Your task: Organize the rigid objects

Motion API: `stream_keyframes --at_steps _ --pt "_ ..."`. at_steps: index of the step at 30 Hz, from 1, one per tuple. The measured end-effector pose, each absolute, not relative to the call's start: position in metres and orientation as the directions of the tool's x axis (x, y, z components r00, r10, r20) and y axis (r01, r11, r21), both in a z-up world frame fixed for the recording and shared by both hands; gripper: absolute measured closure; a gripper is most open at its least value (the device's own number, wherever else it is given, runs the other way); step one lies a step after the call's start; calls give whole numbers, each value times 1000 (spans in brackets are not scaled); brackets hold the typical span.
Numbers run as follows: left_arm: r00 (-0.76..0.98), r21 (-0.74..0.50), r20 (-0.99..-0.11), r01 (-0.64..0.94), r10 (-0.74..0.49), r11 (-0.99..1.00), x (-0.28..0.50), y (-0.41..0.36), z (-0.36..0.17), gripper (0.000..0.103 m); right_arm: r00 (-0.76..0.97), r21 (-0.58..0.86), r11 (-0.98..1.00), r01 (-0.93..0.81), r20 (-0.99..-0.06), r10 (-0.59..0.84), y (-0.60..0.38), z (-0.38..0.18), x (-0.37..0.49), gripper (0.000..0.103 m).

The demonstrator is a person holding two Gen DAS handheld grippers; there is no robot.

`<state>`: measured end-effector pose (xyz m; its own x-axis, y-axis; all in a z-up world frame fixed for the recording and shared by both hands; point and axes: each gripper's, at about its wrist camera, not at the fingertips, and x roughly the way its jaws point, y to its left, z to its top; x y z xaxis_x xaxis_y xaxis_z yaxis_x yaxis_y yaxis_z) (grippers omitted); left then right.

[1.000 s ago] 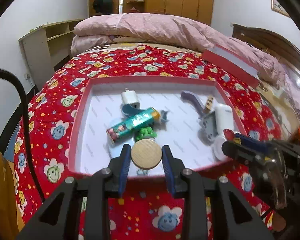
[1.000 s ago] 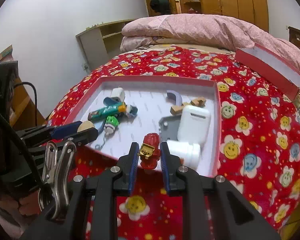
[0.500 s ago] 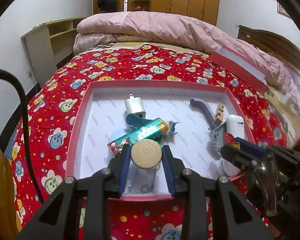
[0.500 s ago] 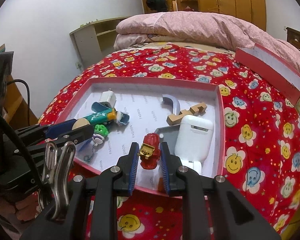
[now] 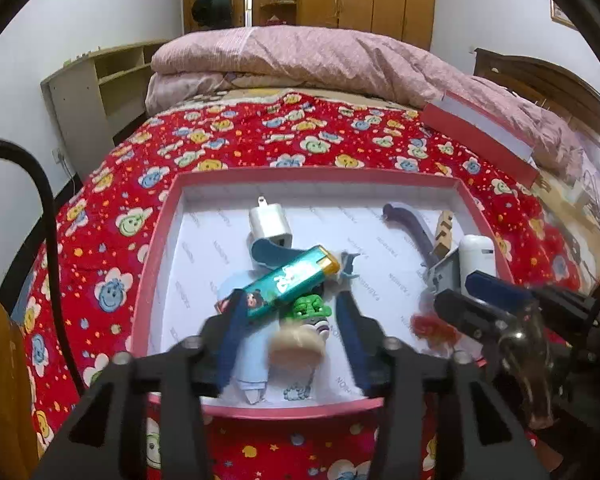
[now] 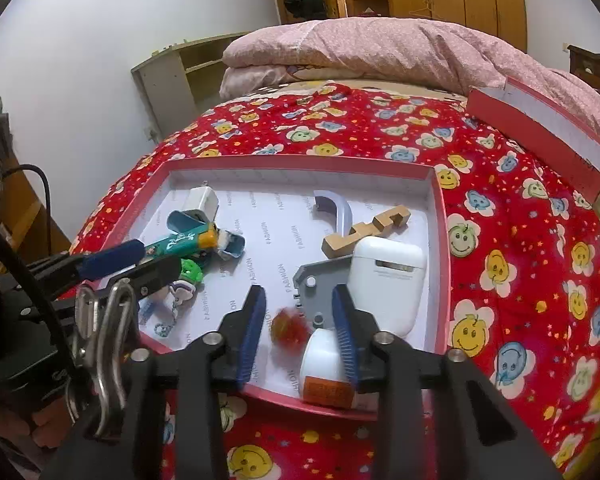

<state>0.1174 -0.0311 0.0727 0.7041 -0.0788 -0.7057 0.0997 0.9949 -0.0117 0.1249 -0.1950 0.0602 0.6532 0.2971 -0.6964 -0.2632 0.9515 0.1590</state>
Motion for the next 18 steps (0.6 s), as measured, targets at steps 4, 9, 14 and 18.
stream_keyframes --at_steps 4,9,14,18 --pt "722 4 -689 92 -64 996 112 -30 79 39 662 162 951 -262 -687 299 -195 63 122 59" --pt "718 -21 -693 69 -64 997 105 -22 83 37 674 167 952 -255 -675 299 -196 69 116 55" --pt "708 -42 -703 53 -67 998 93 -14 89 37 682 162 956 -246 -672 290 -196 77 105 53" --pt "697 -38 -715 37 -53 999 84 -11 91 36 686 161 955 -248 -666 291 -195 84 91 51"
